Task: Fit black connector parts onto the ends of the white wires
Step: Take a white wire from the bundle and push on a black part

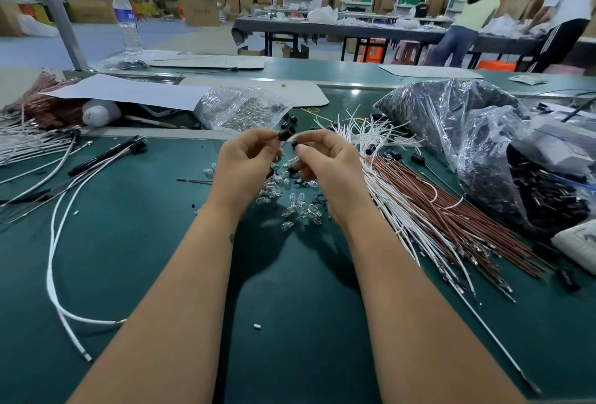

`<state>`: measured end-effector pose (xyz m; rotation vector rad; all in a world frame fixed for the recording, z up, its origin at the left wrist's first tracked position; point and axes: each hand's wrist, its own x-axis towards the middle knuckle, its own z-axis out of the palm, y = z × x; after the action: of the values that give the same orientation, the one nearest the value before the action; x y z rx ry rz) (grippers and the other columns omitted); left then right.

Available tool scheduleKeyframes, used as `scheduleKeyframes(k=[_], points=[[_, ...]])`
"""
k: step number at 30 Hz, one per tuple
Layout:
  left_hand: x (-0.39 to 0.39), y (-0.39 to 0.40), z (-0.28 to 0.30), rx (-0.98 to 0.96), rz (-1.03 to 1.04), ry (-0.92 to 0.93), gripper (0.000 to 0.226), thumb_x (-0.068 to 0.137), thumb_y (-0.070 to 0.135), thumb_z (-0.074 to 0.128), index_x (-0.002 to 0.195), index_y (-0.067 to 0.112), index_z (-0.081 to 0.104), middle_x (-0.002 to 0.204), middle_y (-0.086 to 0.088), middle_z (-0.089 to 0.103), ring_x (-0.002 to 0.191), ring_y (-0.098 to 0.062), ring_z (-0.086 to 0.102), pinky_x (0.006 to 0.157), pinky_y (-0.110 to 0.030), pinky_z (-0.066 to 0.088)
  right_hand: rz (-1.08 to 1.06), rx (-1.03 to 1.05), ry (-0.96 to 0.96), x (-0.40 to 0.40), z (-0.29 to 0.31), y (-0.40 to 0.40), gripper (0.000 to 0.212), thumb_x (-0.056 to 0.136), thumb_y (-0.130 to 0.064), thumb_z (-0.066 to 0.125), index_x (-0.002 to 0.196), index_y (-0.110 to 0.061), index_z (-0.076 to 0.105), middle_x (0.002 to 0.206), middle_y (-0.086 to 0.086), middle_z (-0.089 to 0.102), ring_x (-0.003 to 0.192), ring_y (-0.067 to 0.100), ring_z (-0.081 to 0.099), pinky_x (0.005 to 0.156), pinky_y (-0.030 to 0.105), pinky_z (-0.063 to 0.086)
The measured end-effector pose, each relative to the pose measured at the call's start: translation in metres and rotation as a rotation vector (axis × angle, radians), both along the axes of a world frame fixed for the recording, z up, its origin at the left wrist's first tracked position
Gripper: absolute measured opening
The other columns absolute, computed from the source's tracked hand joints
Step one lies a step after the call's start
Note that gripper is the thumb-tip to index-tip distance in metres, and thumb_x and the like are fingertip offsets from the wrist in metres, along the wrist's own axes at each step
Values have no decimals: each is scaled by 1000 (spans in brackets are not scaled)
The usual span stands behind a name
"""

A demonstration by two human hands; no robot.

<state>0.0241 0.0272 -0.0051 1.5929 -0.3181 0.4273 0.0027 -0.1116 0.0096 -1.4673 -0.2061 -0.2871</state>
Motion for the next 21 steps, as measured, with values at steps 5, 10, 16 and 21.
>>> scheduleKeyframes(k=[5,10,16,21], points=[[-5,-7,-1,120,31,-27,15,88,8,66,88,23,68,78,0,71,75,-13,65,76,-35,55,-43,-3,-41,2,-4,3,4,89,-3,64,92,-6,64,65,3,63,55,8,57,53,20,49],[-5,-11,-2,240,135,-32,3,88,12,68,87,10,69,76,-4,68,70,-14,61,70,-29,52,-120,-32,-31,6,-9,1,3,89,-9,65,87,-11,64,66,-1,64,55,5,58,56,20,49],[-5,-13,-4,316,211,-58,6,87,11,69,87,6,72,79,-4,66,70,-13,58,68,-22,47,-110,0,-16,7,-17,6,10,89,-6,62,80,-12,64,63,-2,62,53,5,54,54,20,47],[-3,-16,-6,301,229,-81,5,86,9,68,85,7,73,76,-2,66,69,-12,58,67,-21,46,-77,81,17,9,-19,8,9,90,-5,60,83,-9,64,60,-3,61,53,5,55,52,18,46]])
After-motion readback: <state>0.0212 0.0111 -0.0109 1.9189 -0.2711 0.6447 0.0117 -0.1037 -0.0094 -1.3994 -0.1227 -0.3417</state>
